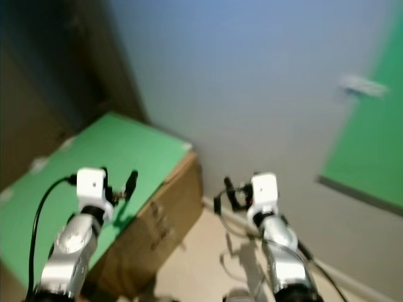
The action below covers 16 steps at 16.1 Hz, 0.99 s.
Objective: Hang keys on a hook
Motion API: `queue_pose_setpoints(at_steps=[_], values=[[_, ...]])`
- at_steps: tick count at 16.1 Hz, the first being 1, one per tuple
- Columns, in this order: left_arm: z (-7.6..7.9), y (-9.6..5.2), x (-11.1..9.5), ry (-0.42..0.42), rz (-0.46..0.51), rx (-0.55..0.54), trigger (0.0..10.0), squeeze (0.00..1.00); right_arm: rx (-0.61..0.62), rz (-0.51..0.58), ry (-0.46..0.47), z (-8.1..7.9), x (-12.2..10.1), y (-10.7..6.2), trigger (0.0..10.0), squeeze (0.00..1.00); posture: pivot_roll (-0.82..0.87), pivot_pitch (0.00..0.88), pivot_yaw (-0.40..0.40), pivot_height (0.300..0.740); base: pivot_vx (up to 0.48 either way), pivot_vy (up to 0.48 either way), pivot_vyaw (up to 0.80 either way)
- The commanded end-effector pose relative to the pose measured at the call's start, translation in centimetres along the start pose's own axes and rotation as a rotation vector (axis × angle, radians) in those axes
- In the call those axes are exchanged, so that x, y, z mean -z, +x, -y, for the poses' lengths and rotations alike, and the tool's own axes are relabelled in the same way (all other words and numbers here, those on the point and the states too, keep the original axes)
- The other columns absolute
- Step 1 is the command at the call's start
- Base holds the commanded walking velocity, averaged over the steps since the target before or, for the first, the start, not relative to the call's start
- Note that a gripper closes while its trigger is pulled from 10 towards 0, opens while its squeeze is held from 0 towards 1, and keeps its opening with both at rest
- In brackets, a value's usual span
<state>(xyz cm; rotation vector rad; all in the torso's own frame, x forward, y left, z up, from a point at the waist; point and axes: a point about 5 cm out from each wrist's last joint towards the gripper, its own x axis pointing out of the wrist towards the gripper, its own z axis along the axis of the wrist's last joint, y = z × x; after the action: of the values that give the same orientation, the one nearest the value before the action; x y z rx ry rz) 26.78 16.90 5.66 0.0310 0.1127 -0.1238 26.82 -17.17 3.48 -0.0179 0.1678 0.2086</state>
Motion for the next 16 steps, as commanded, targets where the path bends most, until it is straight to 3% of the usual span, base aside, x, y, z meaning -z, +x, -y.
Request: queue_pose_setpoints(at_steps=[1,16], values=[[-0.56,-0.18,0.26,0.016,-0.014,-0.020,10.0,0.00,-0.019,-0.015,0.032,-0.59,0.34,-0.01,10.0,0.00,-0.18,0.000,0.102,0.717,0.000,0.000,0.66],[-0.12,-0.51,1.13,0.007,-0.050,-0.074,10.0,0.00,-0.095,-0.050,0.056,-1.04,0.95,-0.23,10.0,0.00,-0.18,0.006,0.099,0.717,0.000,0.000,0.60]])
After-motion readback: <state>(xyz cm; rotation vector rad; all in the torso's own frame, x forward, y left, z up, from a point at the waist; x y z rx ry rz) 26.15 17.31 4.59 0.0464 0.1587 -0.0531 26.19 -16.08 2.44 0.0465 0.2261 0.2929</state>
